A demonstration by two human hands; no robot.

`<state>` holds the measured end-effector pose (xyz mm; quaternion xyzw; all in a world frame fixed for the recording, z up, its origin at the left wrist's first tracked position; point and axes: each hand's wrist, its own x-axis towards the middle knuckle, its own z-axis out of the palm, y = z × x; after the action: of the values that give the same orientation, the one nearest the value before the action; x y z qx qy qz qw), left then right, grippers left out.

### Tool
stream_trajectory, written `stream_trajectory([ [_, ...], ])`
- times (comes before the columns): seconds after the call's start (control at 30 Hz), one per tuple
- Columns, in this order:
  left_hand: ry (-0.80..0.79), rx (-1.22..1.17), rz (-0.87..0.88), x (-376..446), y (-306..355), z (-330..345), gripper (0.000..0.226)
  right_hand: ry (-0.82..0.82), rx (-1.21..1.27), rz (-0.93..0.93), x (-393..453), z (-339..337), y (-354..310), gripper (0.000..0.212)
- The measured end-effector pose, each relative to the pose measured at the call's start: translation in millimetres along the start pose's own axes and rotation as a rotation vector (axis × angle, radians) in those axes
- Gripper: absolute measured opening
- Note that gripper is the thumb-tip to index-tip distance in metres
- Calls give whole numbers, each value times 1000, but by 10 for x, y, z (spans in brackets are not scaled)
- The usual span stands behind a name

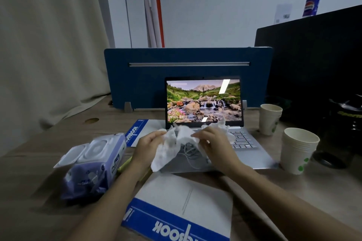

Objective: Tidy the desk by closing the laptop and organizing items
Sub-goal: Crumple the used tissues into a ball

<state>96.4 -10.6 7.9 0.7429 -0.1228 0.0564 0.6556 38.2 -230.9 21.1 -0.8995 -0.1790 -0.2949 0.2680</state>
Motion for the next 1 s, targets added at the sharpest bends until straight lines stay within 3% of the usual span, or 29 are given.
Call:
stream_trajectory([
  [0.1,-9,-163,-78,19,2,-13,18,23,18,16,50,170,-18,12],
  [0.17,-31,-136,-84,42,-51,-25,18,39,29,42,98,257,-21,9],
  [0.3,-103,-191,-118,66,-50,-39,37,42,53,23,234,366,-80,6],
  [0.4,-123,-157,-29,48,-35,-49,19,25,68,2,326,431,-142,6],
  [0.57,-187,30,25,30,-63,-80,48,5,151,38,382,507,-138,10],
  [0.77,-96,-27,19,68,-131,-82,19,-28,287,97,372,494,-57,17],
  [0.9,-44,-11,37,92,-156,-75,13,-80,323,82,401,423,21,19],
  [1.0,-6,-16,38,106,-170,-82,12,-32,278,117,457,283,204,19],
])
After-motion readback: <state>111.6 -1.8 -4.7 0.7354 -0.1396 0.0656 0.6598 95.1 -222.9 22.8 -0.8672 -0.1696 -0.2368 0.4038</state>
